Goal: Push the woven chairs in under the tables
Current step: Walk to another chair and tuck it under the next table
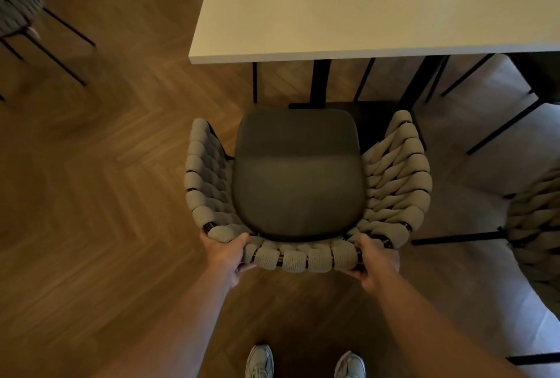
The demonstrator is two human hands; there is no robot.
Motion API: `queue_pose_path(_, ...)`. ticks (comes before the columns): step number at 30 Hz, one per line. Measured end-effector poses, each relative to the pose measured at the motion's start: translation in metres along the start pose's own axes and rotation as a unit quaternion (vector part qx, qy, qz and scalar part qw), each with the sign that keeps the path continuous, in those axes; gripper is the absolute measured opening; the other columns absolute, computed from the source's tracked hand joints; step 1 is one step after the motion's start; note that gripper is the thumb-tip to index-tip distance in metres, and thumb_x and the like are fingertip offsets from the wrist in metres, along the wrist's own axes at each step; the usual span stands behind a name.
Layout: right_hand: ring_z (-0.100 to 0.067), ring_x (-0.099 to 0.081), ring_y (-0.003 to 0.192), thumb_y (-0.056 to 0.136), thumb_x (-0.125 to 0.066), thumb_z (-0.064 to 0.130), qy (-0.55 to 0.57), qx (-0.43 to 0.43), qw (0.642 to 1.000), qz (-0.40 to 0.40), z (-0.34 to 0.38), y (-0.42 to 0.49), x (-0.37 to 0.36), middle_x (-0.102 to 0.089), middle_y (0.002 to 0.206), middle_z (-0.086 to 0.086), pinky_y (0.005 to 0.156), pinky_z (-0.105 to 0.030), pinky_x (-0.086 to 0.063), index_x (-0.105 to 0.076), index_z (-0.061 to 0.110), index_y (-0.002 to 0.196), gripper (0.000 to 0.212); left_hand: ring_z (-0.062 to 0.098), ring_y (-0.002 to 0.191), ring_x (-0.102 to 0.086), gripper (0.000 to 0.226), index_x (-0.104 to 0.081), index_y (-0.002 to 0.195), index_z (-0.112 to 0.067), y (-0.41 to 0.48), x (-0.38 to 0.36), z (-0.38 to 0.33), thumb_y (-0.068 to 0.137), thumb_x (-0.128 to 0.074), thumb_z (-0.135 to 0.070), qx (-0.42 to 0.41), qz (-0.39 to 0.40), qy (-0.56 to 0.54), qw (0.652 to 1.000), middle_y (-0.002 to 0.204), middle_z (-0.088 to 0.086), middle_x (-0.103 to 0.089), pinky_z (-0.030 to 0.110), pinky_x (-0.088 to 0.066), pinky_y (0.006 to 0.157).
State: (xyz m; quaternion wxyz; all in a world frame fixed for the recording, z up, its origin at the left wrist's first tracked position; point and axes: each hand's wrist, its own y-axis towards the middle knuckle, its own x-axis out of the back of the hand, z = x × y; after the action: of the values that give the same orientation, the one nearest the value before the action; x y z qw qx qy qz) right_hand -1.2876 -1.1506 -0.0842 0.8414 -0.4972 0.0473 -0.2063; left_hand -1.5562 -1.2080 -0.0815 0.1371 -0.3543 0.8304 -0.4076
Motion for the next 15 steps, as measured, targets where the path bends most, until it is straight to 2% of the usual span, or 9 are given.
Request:
queue_pose_path(4, -0.042, -0.066, 0.096, 0.084, -0.077, 0.016, -0.003, 0.004, 1.000, 0.023, -0.007, -0.004, 0.003, -0.062, 0.116, -0.021, 0.064, -0.061, -0.060, -0.049, 0.015, 0.127, 0.051, 0.042, 0.082, -0.072, 0.084, -0.029, 0.135, -0.049, 0.000, 0.011, 0.000, 0.083, -0.073, 0.001, -0.010, 0.019, 0.019, 1.000, 0.120, 0.013, -0.055, 0.054, -0.060, 0.057)
queue_pose_path(6, -0.042, -0.066, 0.097, 0.081, -0.081, 0.028, -0.005, 0.010, 1.000, 0.024, -0.005, -0.004, 0.006, -0.063, 0.112, -0.020, 0.068, -0.063, -0.060, -0.048, 0.015, 0.126, 0.057, 0.041, 0.081, -0.074, 0.080, -0.030, 0.134, -0.048, -0.002, 0.015, -0.005, 0.081, -0.080, -0.013, -0.010, 0.034, 0.040, 0.999, 0.122, 0.011, -0.057, 0.056, -0.060, 0.059)
queue_pose_path(8, -0.040, -0.066, 0.098, 0.077, -0.082, 0.038, 0.009, 0.025, 1.000, -0.006, -0.001, -0.002, 0.009, -0.062, 0.107, -0.015, 0.070, -0.059, -0.061, -0.049, 0.014, 0.124, 0.062, 0.039, 0.081, -0.073, 0.078, -0.031, 0.135, -0.046, 0.001, 0.021, -0.016, 0.080, -0.083, -0.029, -0.002, 0.034, 0.048, 0.998, 0.119, 0.009, -0.056, 0.057, -0.061, 0.060)
queue_pose_path(9, -0.040, -0.065, 0.101, 0.077, -0.082, 0.037, 0.014, 0.036, 0.999, -0.027, 0.002, 0.001, 0.010, -0.062, 0.111, -0.015, 0.069, -0.056, -0.061, -0.048, 0.015, 0.128, 0.065, 0.038, 0.076, -0.073, 0.076, -0.031, 0.135, -0.046, 0.006, 0.024, -0.023, 0.081, -0.082, -0.030, -0.002, 0.033, 0.049, 0.998, 0.114, 0.007, -0.057, 0.056, -0.061, 0.059)
queue_pose_path(11, -0.039, -0.063, 0.107, 0.082, -0.080, 0.028, 0.000, 0.057, 0.997, -0.058, 0.007, 0.007, 0.010, -0.060, 0.125, -0.017, 0.059, -0.045, -0.059, -0.047, 0.017, 0.136, 0.065, 0.036, 0.066, -0.072, 0.073, -0.030, 0.130, -0.050, 0.017, 0.028, -0.033, 0.085, -0.078, -0.018, -0.013, 0.035, 0.058, 0.998, 0.104, 0.003, -0.054, 0.054, -0.060, 0.055)
queue_pose_path(13, -0.035, -0.061, 0.100, 0.087, -0.075, 0.021, -0.018, 0.064, 0.995, -0.069, 0.009, 0.012, 0.009, -0.060, 0.123, -0.017, 0.052, -0.036, -0.053, -0.049, 0.017, 0.134, 0.054, 0.036, 0.064, -0.070, 0.076, -0.028, 0.131, -0.052, 0.024, 0.027, -0.037, 0.088, -0.072, -0.007, -0.019, 0.035, 0.075, 0.996, 0.101, 0.002, -0.051, 0.053, -0.059, 0.052)
queue_pose_path(15, -0.033, -0.061, 0.096, 0.088, -0.072, 0.021, -0.028, 0.061, 0.995, -0.074, 0.010, 0.016, 0.008, -0.061, 0.117, -0.017, 0.056, -0.039, -0.056, -0.052, 0.016, 0.130, 0.046, 0.038, 0.066, -0.069, 0.077, -0.028, 0.136, -0.047, 0.026, 0.025, -0.036, 0.089, -0.070, -0.003, -0.020, 0.030, 0.086, 0.996, 0.103, 0.004, -0.051, 0.052, -0.058, 0.049)
